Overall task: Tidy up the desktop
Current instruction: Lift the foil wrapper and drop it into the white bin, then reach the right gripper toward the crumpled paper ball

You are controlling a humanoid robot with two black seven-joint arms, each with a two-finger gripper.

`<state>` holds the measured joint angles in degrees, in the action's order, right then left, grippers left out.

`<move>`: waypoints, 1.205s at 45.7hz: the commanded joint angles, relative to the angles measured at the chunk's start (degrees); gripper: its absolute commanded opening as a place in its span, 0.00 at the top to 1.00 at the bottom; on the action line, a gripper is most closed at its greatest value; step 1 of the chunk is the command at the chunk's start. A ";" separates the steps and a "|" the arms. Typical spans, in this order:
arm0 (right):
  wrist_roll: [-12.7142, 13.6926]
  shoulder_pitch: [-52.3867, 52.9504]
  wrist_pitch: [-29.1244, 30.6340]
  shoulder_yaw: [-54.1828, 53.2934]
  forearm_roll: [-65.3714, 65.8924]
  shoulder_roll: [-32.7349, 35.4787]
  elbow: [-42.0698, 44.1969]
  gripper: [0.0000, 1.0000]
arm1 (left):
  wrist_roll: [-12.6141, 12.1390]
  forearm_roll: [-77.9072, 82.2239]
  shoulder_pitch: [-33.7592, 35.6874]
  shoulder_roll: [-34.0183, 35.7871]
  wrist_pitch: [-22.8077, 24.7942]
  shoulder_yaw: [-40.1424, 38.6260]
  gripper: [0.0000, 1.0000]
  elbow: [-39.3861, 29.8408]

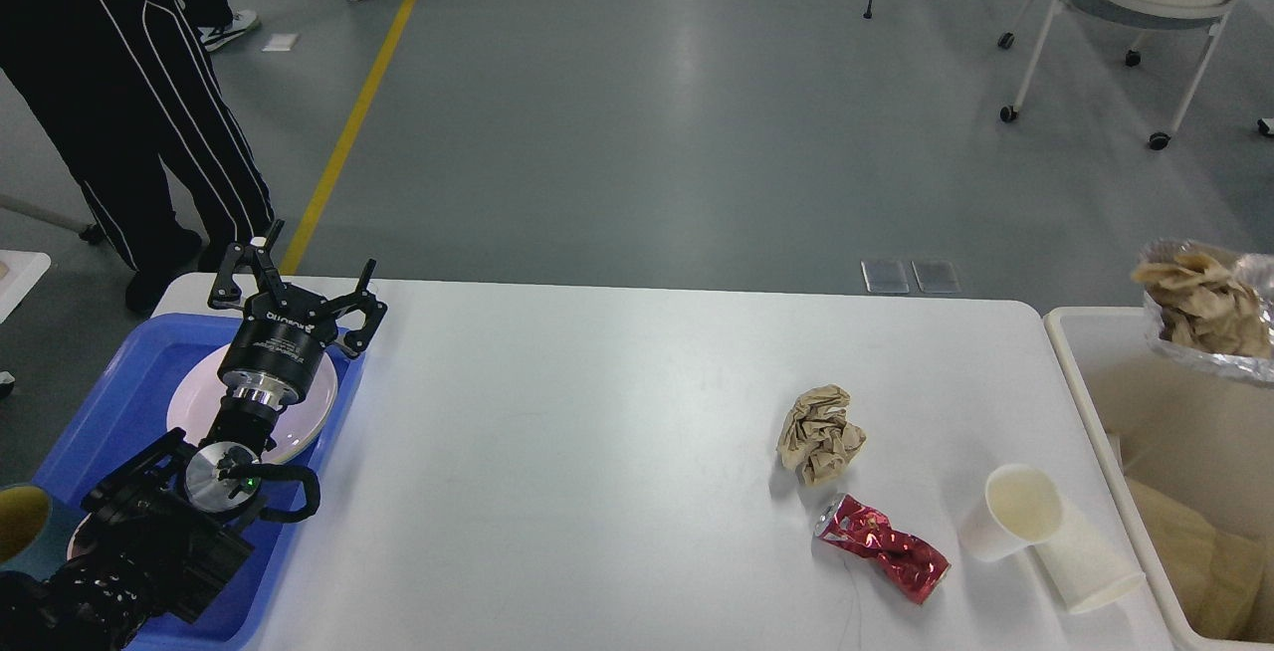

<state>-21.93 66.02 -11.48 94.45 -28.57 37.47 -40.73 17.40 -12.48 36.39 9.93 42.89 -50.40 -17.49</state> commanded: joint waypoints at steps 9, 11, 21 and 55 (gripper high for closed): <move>10.41 -23.20 -0.21 -16.56 -4.57 -1.44 20.77 1.00 | 0.01 0.00 0.00 0.00 0.00 -0.05 0.01 0.00; 11.47 -24.96 0.06 -18.94 -4.39 -1.88 22.97 1.00 | 0.01 0.00 0.00 0.00 0.00 -0.05 0.01 0.00; 12.97 -28.40 0.85 -22.56 -4.30 -6.62 28.25 1.00 | 0.01 0.00 0.00 0.00 0.00 -0.05 0.01 0.00; 13.58 -26.12 0.41 -22.29 -0.61 -8.47 28.78 0.00 | 0.01 0.00 0.00 0.00 -0.09 0.04 0.01 0.00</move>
<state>-8.26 38.24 -11.03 72.20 -29.12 28.91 -11.96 17.40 -12.48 36.39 9.93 42.89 -50.44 -17.49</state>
